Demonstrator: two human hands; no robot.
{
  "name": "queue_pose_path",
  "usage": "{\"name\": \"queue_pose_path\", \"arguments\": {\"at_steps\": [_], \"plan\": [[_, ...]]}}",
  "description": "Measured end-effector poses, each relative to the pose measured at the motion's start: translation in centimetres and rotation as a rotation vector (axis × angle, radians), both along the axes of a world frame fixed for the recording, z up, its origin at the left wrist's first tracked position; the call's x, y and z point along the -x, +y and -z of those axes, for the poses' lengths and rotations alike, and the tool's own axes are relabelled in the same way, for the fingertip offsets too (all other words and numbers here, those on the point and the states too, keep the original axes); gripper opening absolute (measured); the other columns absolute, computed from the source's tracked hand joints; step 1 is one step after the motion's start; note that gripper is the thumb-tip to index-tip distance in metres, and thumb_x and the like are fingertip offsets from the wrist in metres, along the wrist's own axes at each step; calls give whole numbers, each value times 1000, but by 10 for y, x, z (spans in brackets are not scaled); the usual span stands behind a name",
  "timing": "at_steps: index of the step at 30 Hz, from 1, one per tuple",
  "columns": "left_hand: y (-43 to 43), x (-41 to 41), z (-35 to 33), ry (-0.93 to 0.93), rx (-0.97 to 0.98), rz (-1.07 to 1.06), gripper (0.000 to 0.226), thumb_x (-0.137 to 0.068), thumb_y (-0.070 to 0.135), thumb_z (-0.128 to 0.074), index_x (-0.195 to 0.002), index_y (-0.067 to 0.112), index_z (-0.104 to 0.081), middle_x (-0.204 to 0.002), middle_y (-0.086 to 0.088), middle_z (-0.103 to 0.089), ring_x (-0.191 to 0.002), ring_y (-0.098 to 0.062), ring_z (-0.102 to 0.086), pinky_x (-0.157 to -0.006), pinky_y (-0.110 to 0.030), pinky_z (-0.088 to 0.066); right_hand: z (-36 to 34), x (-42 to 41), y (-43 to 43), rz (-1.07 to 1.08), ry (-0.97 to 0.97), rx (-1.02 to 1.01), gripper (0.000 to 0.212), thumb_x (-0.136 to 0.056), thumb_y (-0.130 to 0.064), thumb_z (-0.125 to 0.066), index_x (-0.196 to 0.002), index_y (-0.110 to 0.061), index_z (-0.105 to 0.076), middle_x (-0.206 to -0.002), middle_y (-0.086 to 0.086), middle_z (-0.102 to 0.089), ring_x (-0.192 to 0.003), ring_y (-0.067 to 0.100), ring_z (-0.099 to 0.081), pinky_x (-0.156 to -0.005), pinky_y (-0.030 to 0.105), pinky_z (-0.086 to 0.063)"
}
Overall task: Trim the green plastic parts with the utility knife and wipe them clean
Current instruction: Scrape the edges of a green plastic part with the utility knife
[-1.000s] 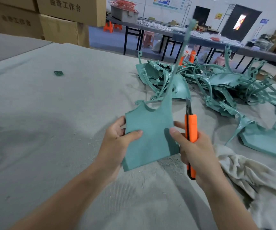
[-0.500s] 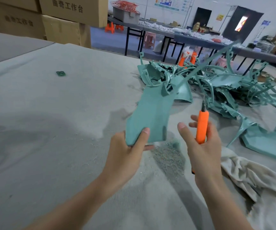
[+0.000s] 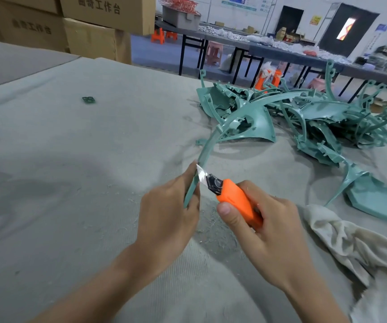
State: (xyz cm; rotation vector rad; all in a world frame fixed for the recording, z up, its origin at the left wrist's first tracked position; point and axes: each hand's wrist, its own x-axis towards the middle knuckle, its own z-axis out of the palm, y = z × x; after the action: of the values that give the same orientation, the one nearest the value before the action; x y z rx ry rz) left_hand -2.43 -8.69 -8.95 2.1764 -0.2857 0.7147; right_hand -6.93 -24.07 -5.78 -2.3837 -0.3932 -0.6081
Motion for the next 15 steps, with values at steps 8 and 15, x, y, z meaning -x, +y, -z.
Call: {"name": "queue_pose_path", "arguments": {"at_steps": [8,15], "plan": [[3,2,-8,-31,-136,-75,48,-70,5,-62,-117,6,-69,-77,-5,-74,-48,-24,-59,-48,-24,-35,-4,1,-5,46,77,35,50,-84,-72,-46,-71,-24,-51,-48,-3,-38,-46,17,-42,-46,38,-37],[1,1,-6,4,-135,-35,50,-71,-7,-75,-120,2,-66,-63,-6,-68,-43,-24,-53,-56,-26,-33,-4,0,-4,67,88,6,50,-83,-70,-48,-68,-23,-50,-47,-4,-34,-46,16,-39,-46,36,-32]]}}
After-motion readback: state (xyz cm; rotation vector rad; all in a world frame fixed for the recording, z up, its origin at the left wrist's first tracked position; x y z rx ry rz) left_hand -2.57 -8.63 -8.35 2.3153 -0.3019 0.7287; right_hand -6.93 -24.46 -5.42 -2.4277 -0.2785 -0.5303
